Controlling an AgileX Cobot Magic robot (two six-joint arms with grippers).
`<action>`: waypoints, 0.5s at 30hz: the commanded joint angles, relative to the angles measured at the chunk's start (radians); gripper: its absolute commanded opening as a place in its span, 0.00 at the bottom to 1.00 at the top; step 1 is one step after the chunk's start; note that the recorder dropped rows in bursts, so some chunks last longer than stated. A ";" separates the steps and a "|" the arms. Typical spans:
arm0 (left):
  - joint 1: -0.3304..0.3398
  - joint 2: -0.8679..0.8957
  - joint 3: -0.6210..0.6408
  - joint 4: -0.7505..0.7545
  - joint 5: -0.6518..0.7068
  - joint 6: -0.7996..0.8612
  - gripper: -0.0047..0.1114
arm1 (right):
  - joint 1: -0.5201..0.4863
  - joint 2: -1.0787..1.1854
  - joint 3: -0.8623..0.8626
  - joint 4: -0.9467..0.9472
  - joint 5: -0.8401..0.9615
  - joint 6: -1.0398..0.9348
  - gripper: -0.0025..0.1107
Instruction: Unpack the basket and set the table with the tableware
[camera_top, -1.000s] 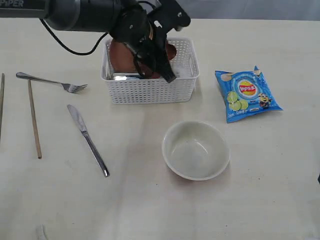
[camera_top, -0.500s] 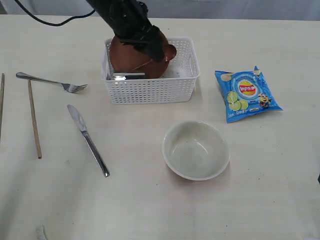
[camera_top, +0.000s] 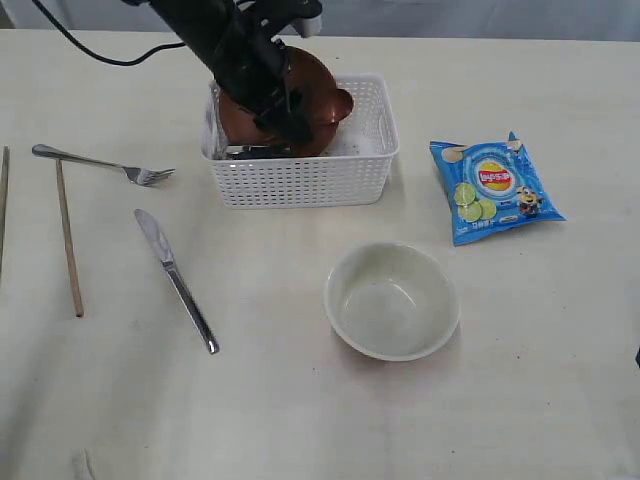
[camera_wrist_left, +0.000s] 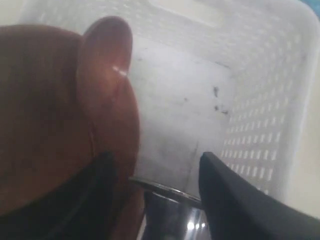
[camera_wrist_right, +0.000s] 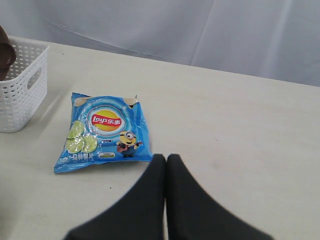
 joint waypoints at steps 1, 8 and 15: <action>-0.003 0.021 -0.005 -0.014 -0.021 0.076 0.46 | 0.000 -0.004 0.004 -0.006 -0.003 0.001 0.02; -0.003 0.025 -0.005 -0.047 -0.046 0.135 0.46 | 0.000 -0.004 0.004 -0.006 -0.003 0.001 0.02; -0.003 0.043 -0.005 -0.111 -0.040 0.220 0.46 | 0.000 -0.004 0.004 -0.006 -0.003 0.001 0.02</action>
